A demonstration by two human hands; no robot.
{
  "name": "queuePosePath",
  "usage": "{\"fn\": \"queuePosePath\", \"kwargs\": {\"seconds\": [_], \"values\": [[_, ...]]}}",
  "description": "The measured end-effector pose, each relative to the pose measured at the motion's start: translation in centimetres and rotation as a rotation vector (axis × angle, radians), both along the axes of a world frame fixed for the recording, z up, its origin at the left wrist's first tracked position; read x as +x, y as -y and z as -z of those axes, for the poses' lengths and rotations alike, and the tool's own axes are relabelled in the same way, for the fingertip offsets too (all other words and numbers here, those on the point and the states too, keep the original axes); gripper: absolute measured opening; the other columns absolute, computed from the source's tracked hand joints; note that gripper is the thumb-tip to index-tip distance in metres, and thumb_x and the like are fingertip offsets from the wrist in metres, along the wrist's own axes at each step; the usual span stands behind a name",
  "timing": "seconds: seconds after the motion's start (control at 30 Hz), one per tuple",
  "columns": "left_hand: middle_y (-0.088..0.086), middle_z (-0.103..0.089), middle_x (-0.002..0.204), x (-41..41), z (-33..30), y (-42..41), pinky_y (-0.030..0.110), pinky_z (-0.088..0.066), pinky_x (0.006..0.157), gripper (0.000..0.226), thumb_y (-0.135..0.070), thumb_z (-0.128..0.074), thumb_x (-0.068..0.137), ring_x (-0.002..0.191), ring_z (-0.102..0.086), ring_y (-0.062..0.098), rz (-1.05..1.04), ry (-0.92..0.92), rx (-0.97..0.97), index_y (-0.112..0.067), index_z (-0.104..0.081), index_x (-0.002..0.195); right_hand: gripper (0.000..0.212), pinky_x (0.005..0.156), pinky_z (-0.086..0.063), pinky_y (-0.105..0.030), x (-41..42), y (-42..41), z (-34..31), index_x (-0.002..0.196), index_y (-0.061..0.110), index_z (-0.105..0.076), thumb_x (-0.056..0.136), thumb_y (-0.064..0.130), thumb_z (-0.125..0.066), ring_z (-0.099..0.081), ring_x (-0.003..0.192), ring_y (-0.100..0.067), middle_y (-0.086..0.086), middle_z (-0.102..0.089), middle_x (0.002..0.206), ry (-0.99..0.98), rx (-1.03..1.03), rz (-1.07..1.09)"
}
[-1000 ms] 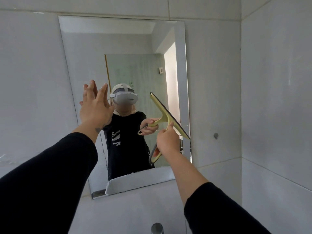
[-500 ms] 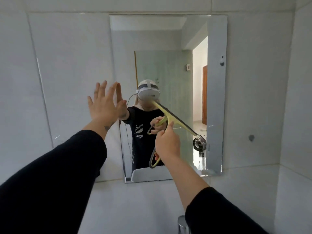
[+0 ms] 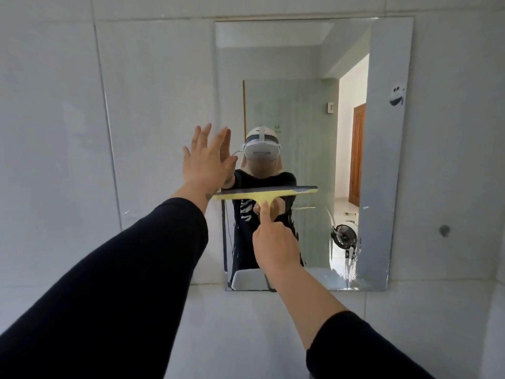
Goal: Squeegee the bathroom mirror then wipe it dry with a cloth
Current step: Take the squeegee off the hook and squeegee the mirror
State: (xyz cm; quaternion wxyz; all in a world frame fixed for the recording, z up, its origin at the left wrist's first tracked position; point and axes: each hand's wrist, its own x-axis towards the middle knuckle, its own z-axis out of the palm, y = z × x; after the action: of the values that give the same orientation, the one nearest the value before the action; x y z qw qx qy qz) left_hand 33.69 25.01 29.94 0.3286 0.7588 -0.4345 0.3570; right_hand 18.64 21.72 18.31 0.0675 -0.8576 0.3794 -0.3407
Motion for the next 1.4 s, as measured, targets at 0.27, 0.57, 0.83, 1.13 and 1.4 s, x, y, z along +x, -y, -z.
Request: {"fn": "queuePosePath", "kwargs": {"seconds": [0.27, 0.57, 0.83, 1.13, 1.4], "values": [[0.004, -0.003, 0.158, -0.2, 1.3, 2.5, 0.052, -0.019, 0.114, 0.071, -0.039, -0.060, 0.088, 0.144, -0.005, 0.028, 0.041, 0.005, 0.041, -0.034, -0.020, 0.146, 0.071, 0.042, -0.016, -0.030, -3.2, 2.9, -0.5, 0.153, 0.029, -0.007, 0.095, 0.005, -0.039, -0.041, 0.064, -0.025, -0.005, -0.041, 0.070, -0.266, -0.362, 0.033], [0.007, 0.005, 0.157, -1.8, 2.0, 3.5, 0.051, -0.015, 0.115, 0.083, -0.034, -0.066, 0.081, 0.142, -0.017, 0.030, -0.017, -0.018, 0.014, -0.030, -0.016, 0.147, 0.069, 0.046, -0.018, -0.027, -8.2, 5.2, -1.9, 0.151, 0.041, -0.009, 0.096, 0.007, -0.035, -0.040, 0.067, -0.020, -0.004, -0.041, 0.087, -0.420, -0.521, 0.120], [0.013, 0.006, 0.158, -4.5, 2.4, 5.3, 0.049, -0.011, 0.115, 0.080, -0.040, -0.061, 0.086, 0.145, -0.004, 0.029, -0.004, 0.070, 0.012, -0.030, -0.012, 0.148, 0.069, 0.060, -0.033, -0.030, -11.3, 7.6, -1.9, 0.149, 0.046, -0.008, 0.096, 0.010, -0.036, -0.042, 0.071, -0.021, -0.004, -0.043, 0.090, -0.443, -0.487, 0.219], [0.011, 0.011, 0.158, -5.3, 2.7, 6.2, 0.051, -0.022, 0.113, 0.081, -0.033, -0.065, 0.084, 0.145, 0.004, 0.029, 0.106, -0.026, -0.021, -0.030, -0.015, 0.148, 0.070, 0.062, -0.034, -0.031, -15.5, 10.5, -2.7, 0.147, 0.050, -0.006, 0.096, 0.011, -0.035, -0.043, 0.071, -0.021, -0.005, -0.054, 0.102, -0.450, -0.461, 0.314], [0.003, 0.013, 0.158, -5.2, 2.7, 6.3, 0.055, -0.028, 0.110, 0.082, -0.034, -0.068, 0.083, 0.146, 0.004, 0.026, 0.096, -0.076, -0.027, -0.034, -0.016, 0.146, 0.075, 0.053, -0.031, -0.029, -18.5, 12.8, -0.9, 0.147, 0.051, -0.006, 0.094, 0.007, -0.035, -0.044, 0.062, -0.020, -0.003, -0.048, 0.081, -0.318, -0.205, 0.415]]}}
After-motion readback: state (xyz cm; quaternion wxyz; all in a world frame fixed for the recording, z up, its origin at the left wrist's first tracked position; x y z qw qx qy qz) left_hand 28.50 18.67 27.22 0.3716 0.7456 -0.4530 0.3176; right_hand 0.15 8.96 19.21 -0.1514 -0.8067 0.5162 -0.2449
